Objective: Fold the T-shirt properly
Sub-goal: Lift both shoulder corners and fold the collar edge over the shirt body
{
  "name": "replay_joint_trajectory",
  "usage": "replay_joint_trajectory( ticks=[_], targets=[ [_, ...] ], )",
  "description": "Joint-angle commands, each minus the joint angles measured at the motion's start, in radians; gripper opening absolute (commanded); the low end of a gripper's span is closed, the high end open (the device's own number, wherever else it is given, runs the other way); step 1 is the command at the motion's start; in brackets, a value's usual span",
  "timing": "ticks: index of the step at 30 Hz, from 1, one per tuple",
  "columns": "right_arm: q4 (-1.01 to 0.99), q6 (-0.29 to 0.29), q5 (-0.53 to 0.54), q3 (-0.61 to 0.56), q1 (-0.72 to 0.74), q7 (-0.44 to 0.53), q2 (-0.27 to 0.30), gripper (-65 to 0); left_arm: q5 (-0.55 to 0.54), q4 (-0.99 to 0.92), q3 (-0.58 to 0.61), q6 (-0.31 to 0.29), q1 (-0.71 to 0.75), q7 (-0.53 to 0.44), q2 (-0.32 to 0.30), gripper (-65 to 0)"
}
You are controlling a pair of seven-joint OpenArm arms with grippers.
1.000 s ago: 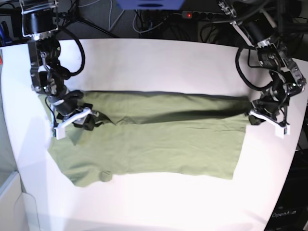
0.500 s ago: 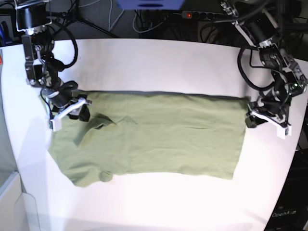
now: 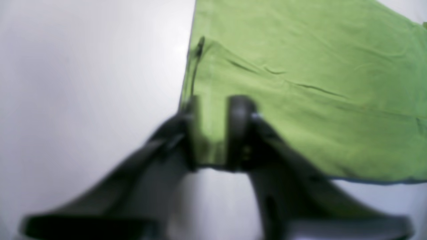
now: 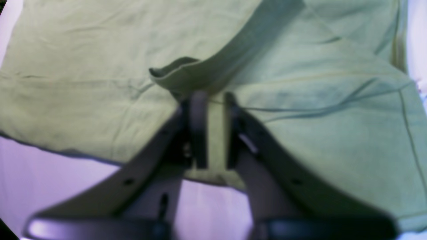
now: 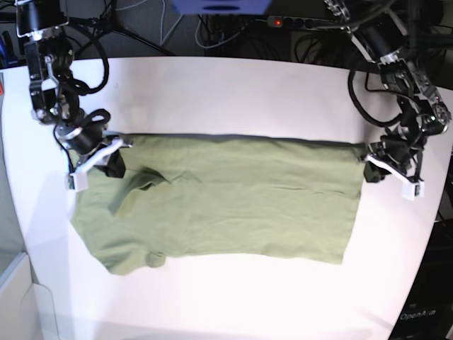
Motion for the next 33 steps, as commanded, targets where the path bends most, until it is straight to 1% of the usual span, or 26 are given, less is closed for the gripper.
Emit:
replay_joint_trajectory(
  ticks=[1, 3, 7, 9, 12, 18, 21, 27, 30, 33],
  targets=[
    [0.010, 0.003, 0.004, 0.007, 0.035, 0.017, 0.017, -65.0, -0.015, 0.015, 0.001, -0.004, -0.017, -0.011, -0.014, -65.0],
    [-0.027, 0.003, 0.004, 0.004, 0.061, 0.016, 0.024, -63.5, -0.015, 0.015, 0.003, -0.002, -0.021, -0.013, -0.014, -60.5],
    [-0.133, 0.005, 0.004, 0.007, 0.074, 0.028, 0.024, -64.3, -0.013, -0.014, 0.004, -0.002, -0.033, -0.020, -0.009, -62.4],
    [-0.174, 0.005, 0.004, 0.004, 0.074, 0.054, 0.024, -64.3, -0.013, -0.060, 0.032, -0.002, -0.052, -0.023, -0.011, -62.4],
    [-0.208, 0.005, 0.004, 0.001, 0.071, 0.095, 0.024, -64.3, -0.013, -0.122, 0.070, -0.002, -0.064, -0.057, -0.012, -62.4],
    [-0.256, 0.005, 0.004, 0.001, 0.058, 0.103, 0.024, -64.4, -0.013, -0.189, 0.106, -0.002, -0.063, -0.109, -0.009, -62.4],
    [-0.257, 0.005, 0.004, -0.001, 0.035, 0.105, 0.024, -64.4, -0.013, -0.255, 0.106, -0.002, -0.063, -0.152, -0.017, -62.4],
    [-0.259, 0.006, 0.004, 0.002, 0.008, 0.106, 0.024, -64.4, -0.012, -0.415, 0.107, -0.004, -0.058, -0.244, -0.064, -62.4],
    [-0.257, 0.006, 0.004, 0.004, -0.018, 0.106, 0.024, -64.4, -0.012, -0.464, 0.107, -0.008, -0.044, -0.252, -0.091, -62.4],
    [-0.254, 0.006, 0.004, 0.005, -0.048, 0.106, 0.024, -64.4, -0.015, -0.464, 0.107, -0.010, -0.007, -0.246, -0.095, -62.4]
  ],
)
